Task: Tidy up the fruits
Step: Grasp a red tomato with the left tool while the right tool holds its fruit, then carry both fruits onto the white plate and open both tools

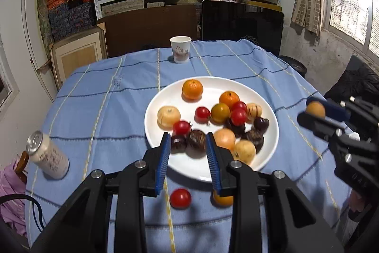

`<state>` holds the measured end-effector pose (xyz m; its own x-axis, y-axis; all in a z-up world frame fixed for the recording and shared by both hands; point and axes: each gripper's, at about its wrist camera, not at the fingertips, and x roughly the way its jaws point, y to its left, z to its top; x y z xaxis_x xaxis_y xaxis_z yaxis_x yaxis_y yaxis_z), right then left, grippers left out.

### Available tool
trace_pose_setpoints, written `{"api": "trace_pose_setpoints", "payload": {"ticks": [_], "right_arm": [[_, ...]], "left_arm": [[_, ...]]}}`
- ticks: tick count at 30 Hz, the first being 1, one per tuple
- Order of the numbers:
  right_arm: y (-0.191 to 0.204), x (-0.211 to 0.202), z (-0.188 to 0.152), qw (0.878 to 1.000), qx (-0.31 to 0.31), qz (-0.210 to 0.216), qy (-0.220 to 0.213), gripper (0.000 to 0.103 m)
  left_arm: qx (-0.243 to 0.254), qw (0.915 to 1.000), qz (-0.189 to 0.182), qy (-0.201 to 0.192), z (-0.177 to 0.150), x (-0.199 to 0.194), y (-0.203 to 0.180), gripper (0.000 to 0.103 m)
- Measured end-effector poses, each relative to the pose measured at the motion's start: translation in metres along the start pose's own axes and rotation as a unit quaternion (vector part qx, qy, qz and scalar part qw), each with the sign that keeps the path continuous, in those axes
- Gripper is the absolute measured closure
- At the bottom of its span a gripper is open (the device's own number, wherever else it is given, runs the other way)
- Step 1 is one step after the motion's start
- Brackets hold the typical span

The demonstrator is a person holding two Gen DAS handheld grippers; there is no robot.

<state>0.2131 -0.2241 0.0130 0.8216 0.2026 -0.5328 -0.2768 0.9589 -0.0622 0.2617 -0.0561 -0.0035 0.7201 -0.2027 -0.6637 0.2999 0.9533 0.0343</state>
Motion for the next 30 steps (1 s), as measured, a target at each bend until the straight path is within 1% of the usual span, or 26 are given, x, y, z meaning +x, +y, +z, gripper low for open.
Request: {"api": "trace_pose_setpoints", "payload": {"ticks": [2, 5, 7, 9, 10, 13, 14, 15, 16, 17, 19, 20, 22, 24, 25, 26, 27, 30], "right_arm": [[-0.006, 0.017, 0.019, 1.000, 0.001, -0.002, 0.004, 0.073], [-0.012, 0.039, 0.033, 1.000, 0.005, -0.013, 0.016, 0.073], [-0.011, 0.036, 0.034, 1.000, 0.013, 0.008, 0.013, 0.073], [-0.005, 0.028, 0.025, 1.000, 0.009, 0.026, 0.008, 0.073], [0.001, 0.022, 0.016, 0.999, 0.003, 0.039, 0.007, 0.073], [0.012, 0.011, -0.012, 0.998, -0.003, 0.058, 0.013, 0.073], [0.014, 0.010, -0.019, 0.998, 0.002, 0.065, 0.018, 0.073], [0.015, 0.009, -0.026, 0.997, 0.008, 0.071, 0.023, 0.073], [0.015, 0.010, -0.033, 0.997, 0.014, 0.073, 0.030, 0.073], [0.015, 0.011, -0.037, 0.997, 0.019, 0.072, 0.033, 0.073], [0.014, 0.011, -0.042, 0.996, 0.026, 0.070, 0.040, 0.073], [0.014, 0.010, -0.043, 0.996, 0.028, 0.069, 0.041, 0.073], [0.016, 0.006, -0.044, 0.997, 0.024, 0.069, 0.038, 0.073], [0.015, 0.003, -0.045, 0.997, 0.021, 0.067, 0.035, 0.073], [0.014, 0.002, -0.046, 0.997, 0.023, 0.068, 0.036, 0.073], [0.013, 0.003, -0.047, 0.997, 0.027, 0.070, 0.037, 0.073], [0.012, 0.003, -0.047, 0.996, 0.032, 0.071, 0.039, 0.073], [0.010, 0.003, -0.048, 0.996, 0.038, 0.073, 0.039, 0.073]], "left_arm": [[-0.001, 1.0000, 0.004, 0.001, 0.010, 0.011, 0.000, 0.073], [-0.007, 0.9999, 0.005, 0.010, 0.020, 0.026, 0.006, 0.073], [-0.008, 0.9997, -0.006, 0.022, 0.016, 0.030, 0.011, 0.073], [0.003, 0.9992, -0.014, 0.036, -0.001, 0.028, 0.014, 0.073], [0.011, 0.9988, -0.016, 0.045, -0.012, 0.029, 0.015, 0.072], [0.031, 0.9963, -0.013, 0.080, -0.052, 0.038, 0.015, 0.072], [0.041, 0.9951, -0.006, 0.090, -0.064, 0.044, 0.012, 0.072], [0.048, 0.9944, 0.001, 0.094, -0.071, 0.048, 0.011, 0.069], [0.049, 0.9947, 0.002, 0.090, -0.076, 0.050, 0.010, 0.050], [0.050, 0.9948, 0.011, 0.089, -0.078, 0.052, 0.009, 0.040], [0.059, 0.9940, 0.023, 0.089, -0.080, 0.060, 0.007, 0.033], [0.058, 0.9937, 0.025, 0.093, -0.081, 0.063, 0.008, 0.031], [0.047, 0.9930, 0.020, 0.106, -0.083, 0.071, 0.012, 0.031], [0.037, 0.9942, 0.013, 0.100, -0.084, 0.071, 0.015, 0.033], [0.040, 0.9948, 0.015, 0.093, -0.083, 0.070, 0.015, 0.047], [0.045, 0.9948, 0.014, 0.090, -0.083, 0.069, 0.013, 0.073], [0.047, 0.9948, 0.014, 0.089, -0.084, 0.068, 0.012, 0.075], [0.041, 0.9960, 0.005, 0.079, -0.082, 0.060, 0.011, 0.075]]}}
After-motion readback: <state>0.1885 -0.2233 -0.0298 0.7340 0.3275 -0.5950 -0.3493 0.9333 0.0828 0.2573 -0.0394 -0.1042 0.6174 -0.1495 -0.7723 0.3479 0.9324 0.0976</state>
